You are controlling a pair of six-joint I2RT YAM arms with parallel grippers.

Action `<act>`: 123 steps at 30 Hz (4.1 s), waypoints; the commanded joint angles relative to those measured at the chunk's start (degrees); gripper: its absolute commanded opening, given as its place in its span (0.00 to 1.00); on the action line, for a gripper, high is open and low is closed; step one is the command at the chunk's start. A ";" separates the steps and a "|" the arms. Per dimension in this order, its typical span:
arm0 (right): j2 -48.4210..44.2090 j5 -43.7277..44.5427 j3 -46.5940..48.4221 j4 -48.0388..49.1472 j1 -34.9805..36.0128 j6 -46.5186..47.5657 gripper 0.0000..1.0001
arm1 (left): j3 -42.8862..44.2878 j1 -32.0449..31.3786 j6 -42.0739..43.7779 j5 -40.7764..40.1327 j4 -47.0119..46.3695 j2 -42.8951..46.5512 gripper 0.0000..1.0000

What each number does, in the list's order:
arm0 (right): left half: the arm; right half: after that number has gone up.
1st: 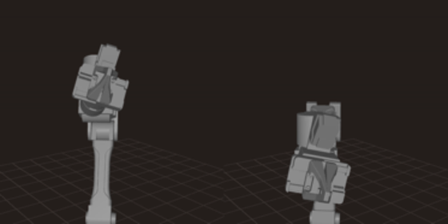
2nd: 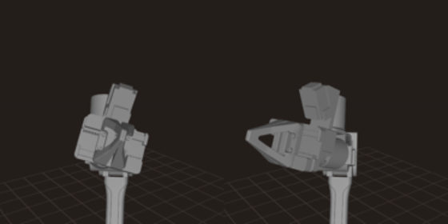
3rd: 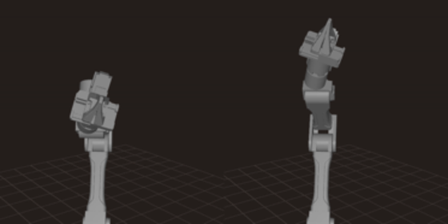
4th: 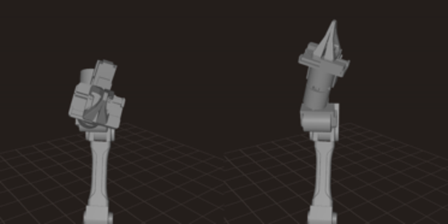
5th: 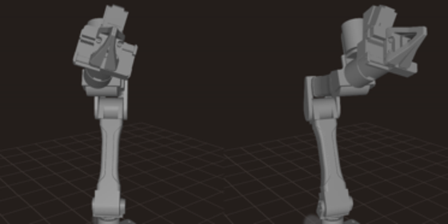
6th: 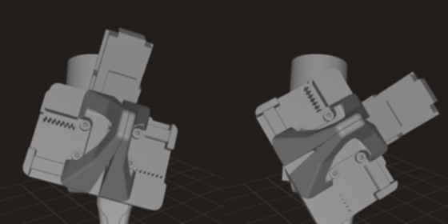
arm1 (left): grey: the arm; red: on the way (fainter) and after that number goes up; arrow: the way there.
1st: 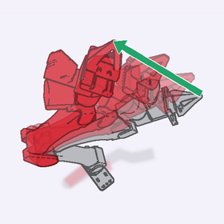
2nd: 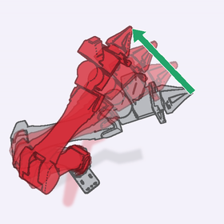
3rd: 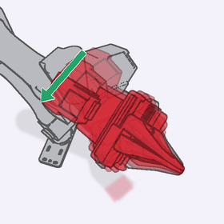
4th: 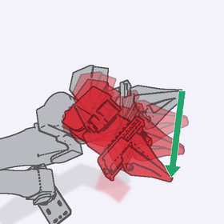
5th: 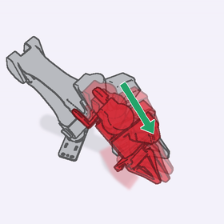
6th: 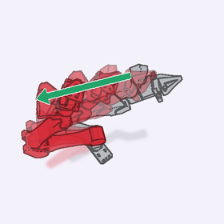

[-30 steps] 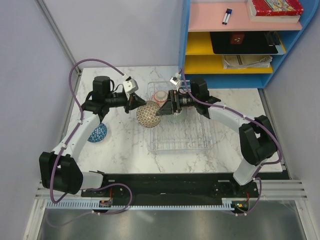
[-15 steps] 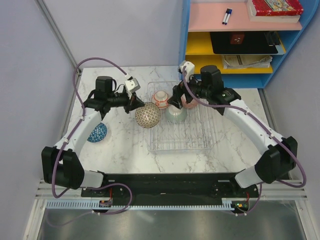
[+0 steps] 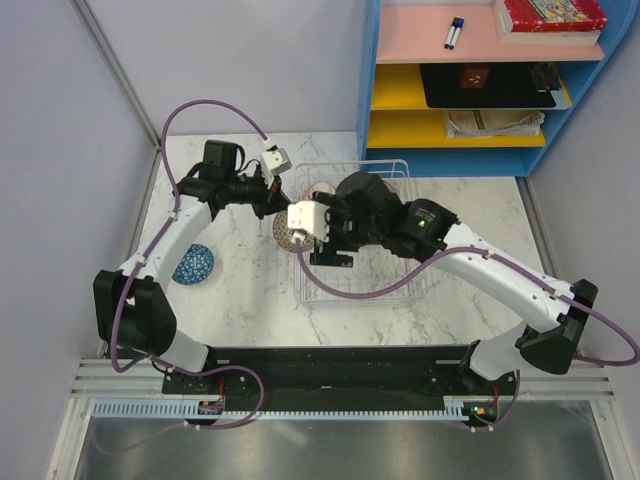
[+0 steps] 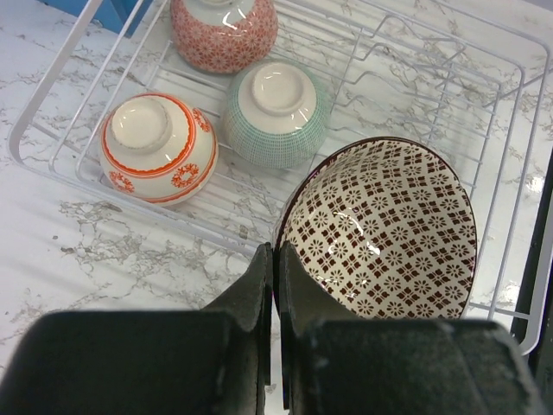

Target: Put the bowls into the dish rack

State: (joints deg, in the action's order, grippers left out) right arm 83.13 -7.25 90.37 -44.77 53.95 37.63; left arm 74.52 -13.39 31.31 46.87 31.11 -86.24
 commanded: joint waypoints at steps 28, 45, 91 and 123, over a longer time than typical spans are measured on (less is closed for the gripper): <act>21.81 15.68 10.79 -8.93 11.26 8.69 0.59 | 8.10 -5.16 3.58 -2.75 10.11 -0.78 0.02; 25.41 17.44 11.76 -8.93 11.17 9.39 0.40 | 8.36 -5.69 4.20 -3.01 11.07 -0.69 0.02; 11.37 1.56 6.32 7.41 0.48 -16.84 0.00 | -11.39 17.32 -13.48 -5.94 -14.07 16.18 1.00; 10.37 -48.03 -47.12 133.53 -25.04 -132.37 0.00 | -37.78 26.75 -4.06 -1.61 -15.56 32.71 1.00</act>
State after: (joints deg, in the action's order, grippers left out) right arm 91.57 -52.10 45.60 69.25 29.10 -86.06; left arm 37.10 12.97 25.85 43.81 18.20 -53.10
